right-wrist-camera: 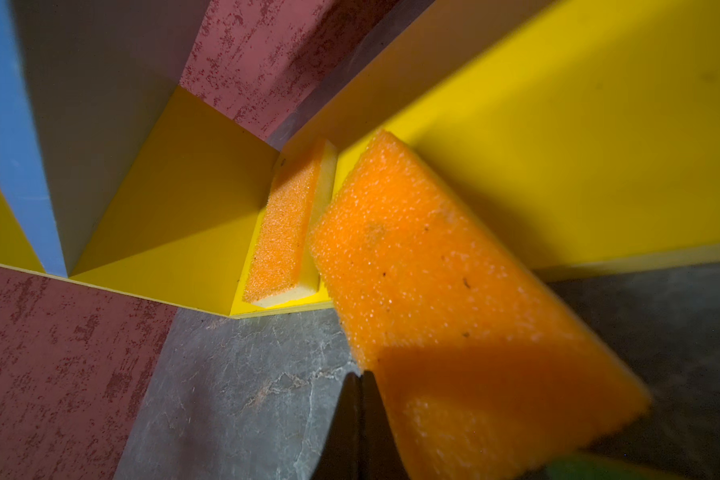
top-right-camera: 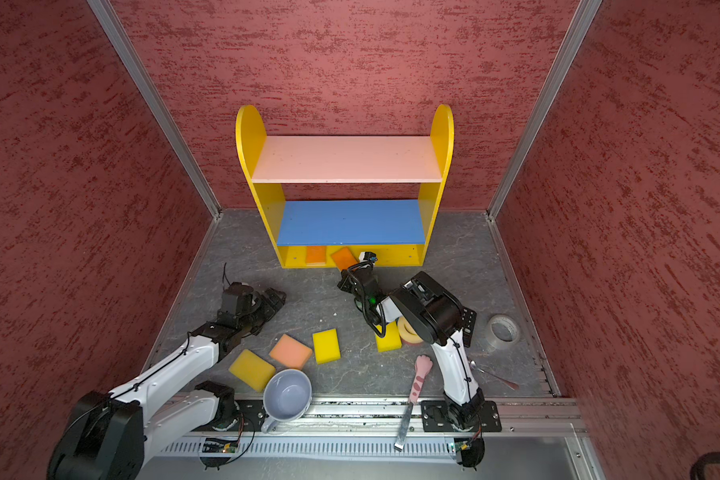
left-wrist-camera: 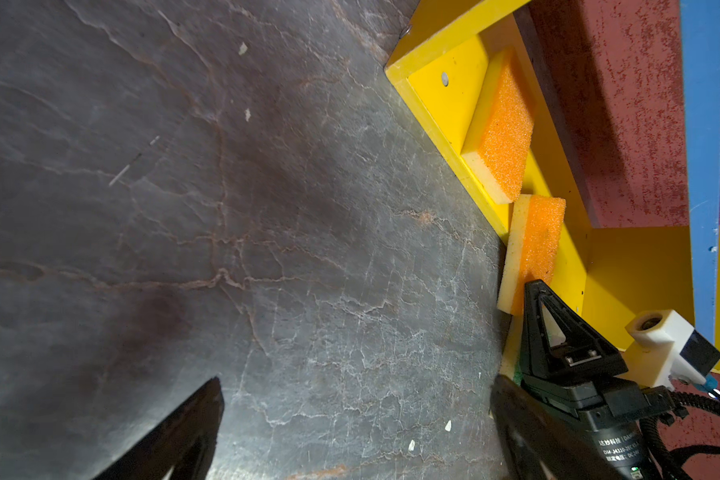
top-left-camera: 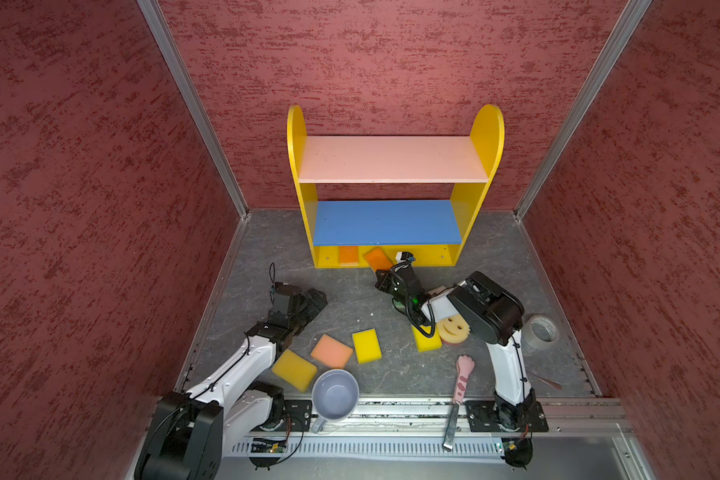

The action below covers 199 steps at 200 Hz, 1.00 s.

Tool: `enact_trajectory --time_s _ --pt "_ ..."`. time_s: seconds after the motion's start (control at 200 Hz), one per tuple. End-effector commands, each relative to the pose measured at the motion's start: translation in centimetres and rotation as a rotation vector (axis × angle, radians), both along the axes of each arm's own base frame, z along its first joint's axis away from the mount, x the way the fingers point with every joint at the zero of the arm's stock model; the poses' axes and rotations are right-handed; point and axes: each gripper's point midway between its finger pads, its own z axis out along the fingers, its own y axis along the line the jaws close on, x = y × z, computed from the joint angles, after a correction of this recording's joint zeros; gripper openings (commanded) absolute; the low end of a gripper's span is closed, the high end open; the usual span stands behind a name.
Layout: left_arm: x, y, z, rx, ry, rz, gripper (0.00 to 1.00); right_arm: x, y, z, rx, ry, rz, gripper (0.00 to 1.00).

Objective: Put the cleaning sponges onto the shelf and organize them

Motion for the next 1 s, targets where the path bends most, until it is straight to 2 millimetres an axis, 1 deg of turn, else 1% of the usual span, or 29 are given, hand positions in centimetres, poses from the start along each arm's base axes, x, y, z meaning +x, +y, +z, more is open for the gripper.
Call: enact_trajectory --time_s 0.0,0.085,0.16,0.371,0.456,0.501,0.596,0.671,0.837,0.892,0.992 --pt "0.4 -0.1 0.6 0.004 -0.014 -0.012 1.00 -1.0 -0.9 1.1 0.013 -0.008 0.006 0.00" --pt "0.4 -0.2 0.6 0.000 -0.013 -0.014 0.99 -1.9 -1.7 1.5 0.015 -0.006 -0.002 0.00" --pt "0.4 -0.3 0.5 -0.002 -0.012 -0.015 0.99 -2.8 -2.3 1.4 0.017 0.011 -0.008 0.00" --pt "0.1 -0.7 0.8 0.017 -0.016 -0.031 0.99 -5.3 -4.7 -0.3 -0.022 0.085 -0.054 0.00" --pt "0.0 -0.8 0.9 0.018 -0.018 -0.036 1.00 -5.8 -4.5 -0.6 -0.072 0.097 -0.042 0.00" --pt "-0.1 -0.8 0.9 0.016 -0.020 -0.036 1.00 -5.9 -4.0 -0.5 -0.109 0.095 -0.030 0.00" --pt "0.0 -1.0 1.0 0.015 -0.024 -0.042 0.99 -6.0 -2.7 0.5 -0.150 0.067 -0.003 0.00" --pt "0.0 -1.2 1.3 0.015 -0.033 -0.051 0.98 -5.6 -2.4 1.2 -0.159 0.054 -0.010 0.00" --pt "0.0 -1.6 1.4 0.015 -0.031 -0.068 0.96 -4.1 -3.0 2.2 -0.253 0.027 -0.049 0.00" --pt "0.0 -1.6 1.4 0.015 -0.032 -0.067 0.96 -4.0 -3.5 2.8 -0.262 0.020 -0.062 0.00" --pt "0.0 -1.5 1.4 0.022 -0.034 -0.066 0.97 -4.5 -4.9 3.4 -0.313 0.039 -0.086 0.00"
